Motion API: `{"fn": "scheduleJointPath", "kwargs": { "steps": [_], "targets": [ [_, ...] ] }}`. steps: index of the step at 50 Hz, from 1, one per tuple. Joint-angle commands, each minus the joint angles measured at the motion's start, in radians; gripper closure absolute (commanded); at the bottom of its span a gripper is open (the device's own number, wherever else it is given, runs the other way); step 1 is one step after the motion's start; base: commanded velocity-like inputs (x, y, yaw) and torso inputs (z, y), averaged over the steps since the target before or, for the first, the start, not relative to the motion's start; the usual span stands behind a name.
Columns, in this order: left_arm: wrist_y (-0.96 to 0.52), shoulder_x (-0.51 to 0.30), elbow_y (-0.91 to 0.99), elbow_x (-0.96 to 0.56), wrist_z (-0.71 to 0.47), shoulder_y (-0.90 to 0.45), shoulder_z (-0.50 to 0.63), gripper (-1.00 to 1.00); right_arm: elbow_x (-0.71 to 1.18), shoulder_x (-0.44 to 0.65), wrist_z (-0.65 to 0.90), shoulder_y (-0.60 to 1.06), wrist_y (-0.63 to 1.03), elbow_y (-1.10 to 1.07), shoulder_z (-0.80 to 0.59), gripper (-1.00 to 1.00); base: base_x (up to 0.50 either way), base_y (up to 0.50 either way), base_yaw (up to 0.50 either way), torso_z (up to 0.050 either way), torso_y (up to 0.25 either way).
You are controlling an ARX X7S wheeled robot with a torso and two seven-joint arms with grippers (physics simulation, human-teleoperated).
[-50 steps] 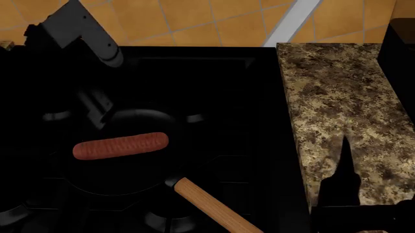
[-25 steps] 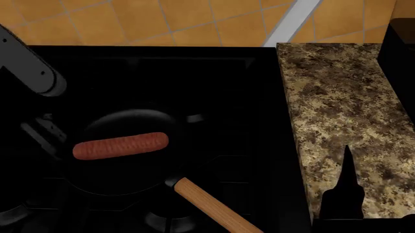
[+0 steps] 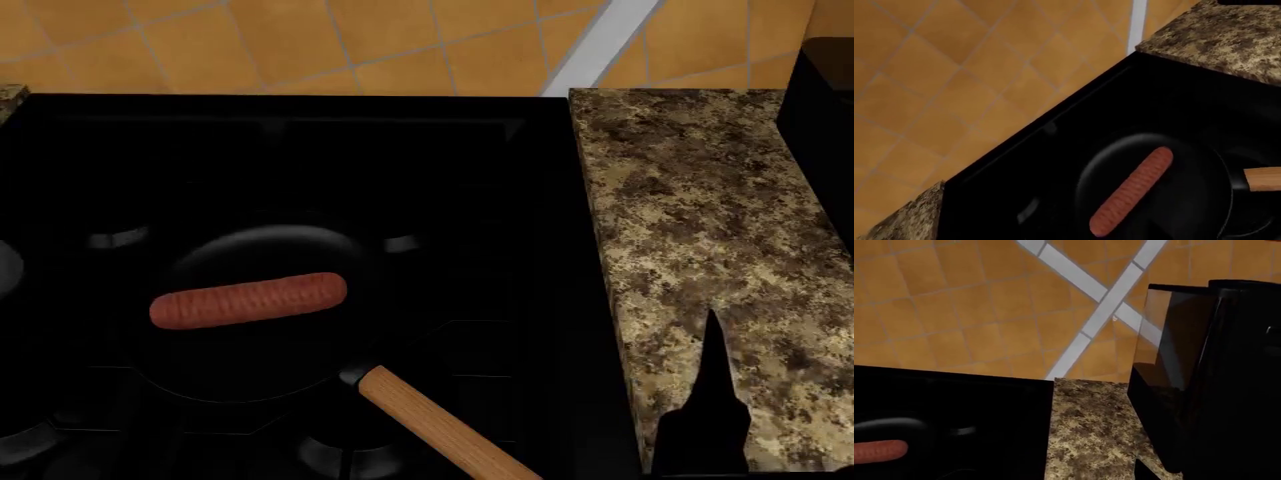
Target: Pick the sausage from the plate and place it in the pan.
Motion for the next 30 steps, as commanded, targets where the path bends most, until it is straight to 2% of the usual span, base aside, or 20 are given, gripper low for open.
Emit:
{"fn": "scheduleJointPath", "kwargs": {
  "steps": [1, 9, 15, 30],
  "targets": [
    [0.02, -0.084, 0.057, -0.293, -0.245, 0.047, -0.103, -1.0, 0.056, 0.026, 0.028, 0.015, -0.024, -0.014, 0.027, -1.0, 0.0, 0.0, 0.0, 0.0, 0.0],
    [0.077, -0.178, 0.091, -0.431, -0.347, 0.113, -0.144, -1.0, 0.128, 0.065, 0.066, 0.01, -0.047, -0.031, 0.058, -1.0, 0.0, 0.0, 0.0, 0.0, 0.0],
    [0.107, -0.224, 0.108, -0.469, -0.366, 0.145, -0.173, -1.0, 0.159, 0.083, 0.08, 0.013, -0.057, -0.034, 0.072, -1.0, 0.0, 0.0, 0.0, 0.0, 0.0],
    [0.198, -0.352, 0.148, -0.642, -0.479, 0.18, -0.208, -1.0, 0.274, 0.111, 0.122, -0.051, -0.046, -0.064, 0.218, -1.0, 0.0, 0.0, 0.0, 0.0, 0.0]
  ]
}}
